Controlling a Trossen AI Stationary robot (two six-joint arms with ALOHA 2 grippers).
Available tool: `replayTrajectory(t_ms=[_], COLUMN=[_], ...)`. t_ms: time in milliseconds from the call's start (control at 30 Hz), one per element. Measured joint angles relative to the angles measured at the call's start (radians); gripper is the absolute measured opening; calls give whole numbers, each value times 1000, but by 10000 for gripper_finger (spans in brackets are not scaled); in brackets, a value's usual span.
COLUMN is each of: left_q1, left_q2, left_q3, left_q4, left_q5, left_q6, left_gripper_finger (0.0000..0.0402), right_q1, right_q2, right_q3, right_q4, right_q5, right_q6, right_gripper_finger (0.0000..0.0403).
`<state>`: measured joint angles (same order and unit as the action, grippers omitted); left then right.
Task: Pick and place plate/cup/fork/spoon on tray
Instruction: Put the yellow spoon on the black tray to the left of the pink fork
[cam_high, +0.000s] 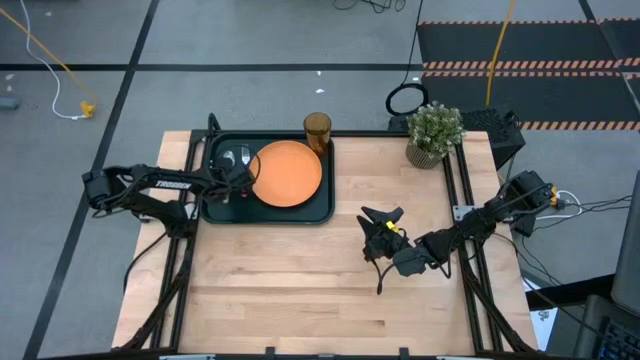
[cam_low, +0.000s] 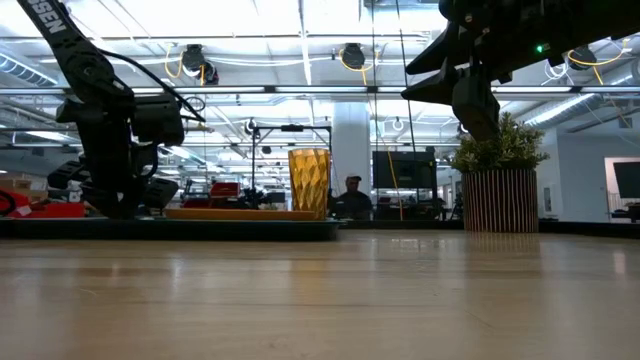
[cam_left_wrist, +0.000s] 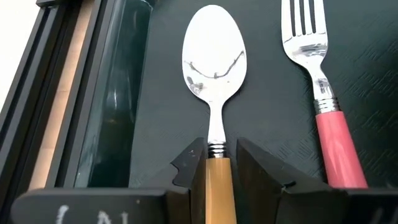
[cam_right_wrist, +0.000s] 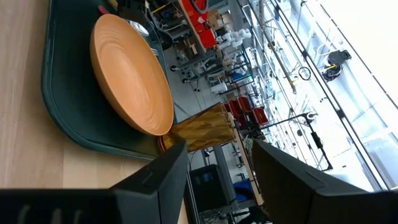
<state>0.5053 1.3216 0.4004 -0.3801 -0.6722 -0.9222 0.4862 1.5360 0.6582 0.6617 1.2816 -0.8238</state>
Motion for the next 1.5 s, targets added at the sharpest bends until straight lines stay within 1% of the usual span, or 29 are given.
replayTrajectory(t_ms=[267, 367, 467, 700, 767, 867, 967, 1100, 1233, 1400, 1500], left_q1=[-1, -2, -2, -5, -11, -21, -24, -24, -24, -38, -63], left_q2=[-1, -23, -71, -245, -296, -362, -403, -404, -376, -339, -319], left_q3=[0, 0, 0, 1, 1, 1, 1, 1, 1, 1, 1], left_q4=[0, -8, -31, -111, -165, -248, -311, -332, -334, -335, -333], left_q5=[0, 2, 23, 124, 151, 227, 283, 318, 340, 403, 395], left_q6=[1, 4, 26, 108, 111, 107, 83, 66, 49, 35, 13], left_gripper_finger=[97, 97, 97, 97, 97, 97, 97, 97, 97, 97, 97], right_q1=[0, 0, 0, 0, 0, 0, -2, -2, -2, -2, -2], right_q2=[0, 0, 0, 0, 0, 0, 0, 0, 0, 0, 0], right_q3=[0, 0, 0, 0, 0, 0, 0, 0, 0, 0, 0], right_q4=[0, 0, 0, 0, 0, 0, 0, 0, 0, 0, 0], right_q5=[0, 0, 0, 0, 0, 0, -1, -2, -1, -1, 0], right_q6=[0, 0, 0, 0, -4, -11, -11, -29, -37, -37, -37], right_gripper_finger=[176, 176, 176, 176, 176, 176, 176, 176, 176, 176, 176])
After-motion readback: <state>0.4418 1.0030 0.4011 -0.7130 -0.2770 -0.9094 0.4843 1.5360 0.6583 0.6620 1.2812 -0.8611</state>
